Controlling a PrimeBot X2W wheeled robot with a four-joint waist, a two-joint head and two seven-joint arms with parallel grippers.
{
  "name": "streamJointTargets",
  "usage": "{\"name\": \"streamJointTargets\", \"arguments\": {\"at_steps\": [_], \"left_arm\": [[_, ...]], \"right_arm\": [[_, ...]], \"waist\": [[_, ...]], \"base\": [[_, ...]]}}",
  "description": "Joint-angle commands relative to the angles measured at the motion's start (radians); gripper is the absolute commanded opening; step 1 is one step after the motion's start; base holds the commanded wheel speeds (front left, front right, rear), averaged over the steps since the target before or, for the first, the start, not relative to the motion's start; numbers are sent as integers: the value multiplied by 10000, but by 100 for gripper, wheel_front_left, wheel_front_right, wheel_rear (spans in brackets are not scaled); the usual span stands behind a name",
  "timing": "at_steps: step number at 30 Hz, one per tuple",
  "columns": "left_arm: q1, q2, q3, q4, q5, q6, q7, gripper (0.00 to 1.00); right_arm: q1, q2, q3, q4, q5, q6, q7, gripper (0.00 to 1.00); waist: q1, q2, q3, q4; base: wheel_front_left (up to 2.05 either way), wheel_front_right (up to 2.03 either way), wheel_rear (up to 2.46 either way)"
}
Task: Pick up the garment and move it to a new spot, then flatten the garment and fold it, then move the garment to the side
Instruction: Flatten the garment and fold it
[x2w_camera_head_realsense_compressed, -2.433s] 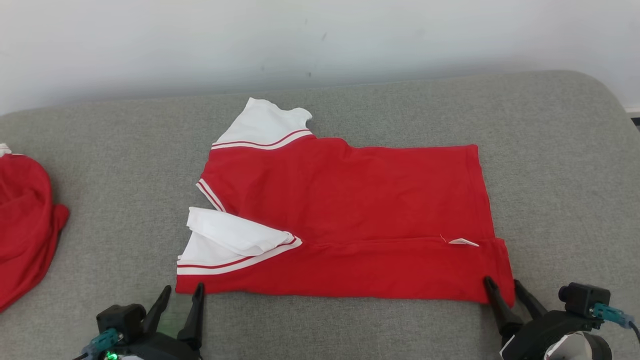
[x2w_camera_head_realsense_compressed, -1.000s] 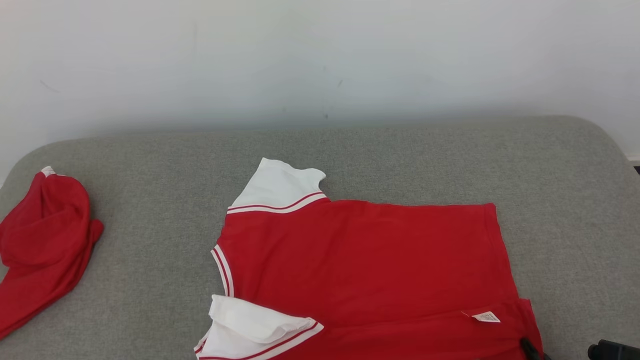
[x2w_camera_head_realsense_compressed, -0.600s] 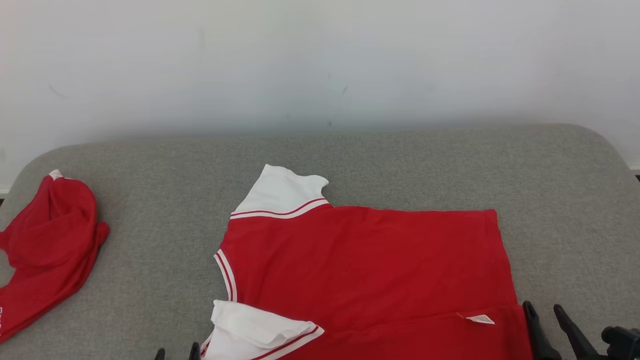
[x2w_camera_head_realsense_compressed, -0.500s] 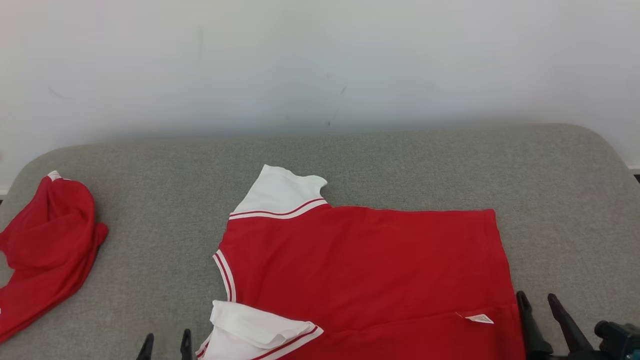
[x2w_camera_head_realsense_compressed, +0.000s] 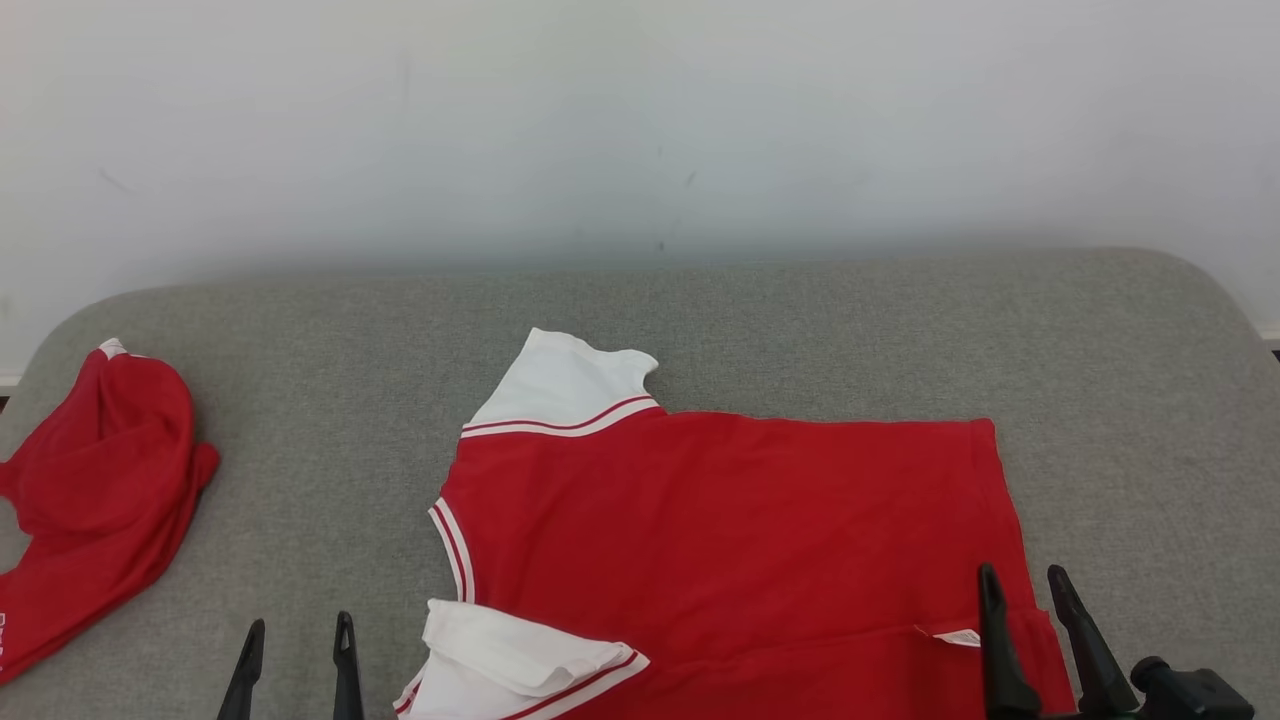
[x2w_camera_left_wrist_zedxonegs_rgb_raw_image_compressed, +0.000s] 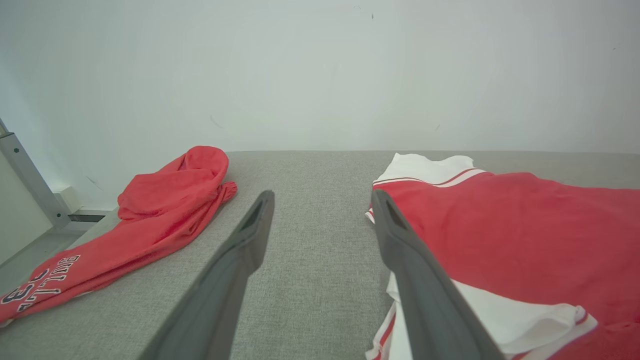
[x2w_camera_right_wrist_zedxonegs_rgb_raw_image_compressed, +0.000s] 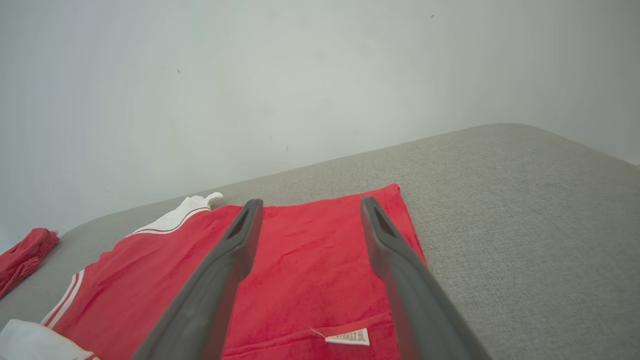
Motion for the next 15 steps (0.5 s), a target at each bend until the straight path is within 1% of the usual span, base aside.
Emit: {"name": "streamJointTargets", "arguments": {"at_steps": [1,4,10,15], "left_arm": [[127,-69,65,38,172,82,-32,100],[253,-110,92,67,283,132,-32,100],[329,-157,56,303,163,3,-32,100],[-119,-161,399,472,-96,-338,-32,100]], "right_arm": [[160,121,-54,-143,-311,-24,-44,100],[294,365,-176,-269,-629,-24,-44,100],[445,577,-171,-198,-936,-24,-45,100],[-48,549,-102,14,-890,-24,-45,100]], "waist": [[0,0,6,-23],[0,0,21,-43],[0,0,75,-41],[0,0,302,-331]], "base": [[0,0,0],[0,0,0],[0,0,0],[0,0,0]]}}
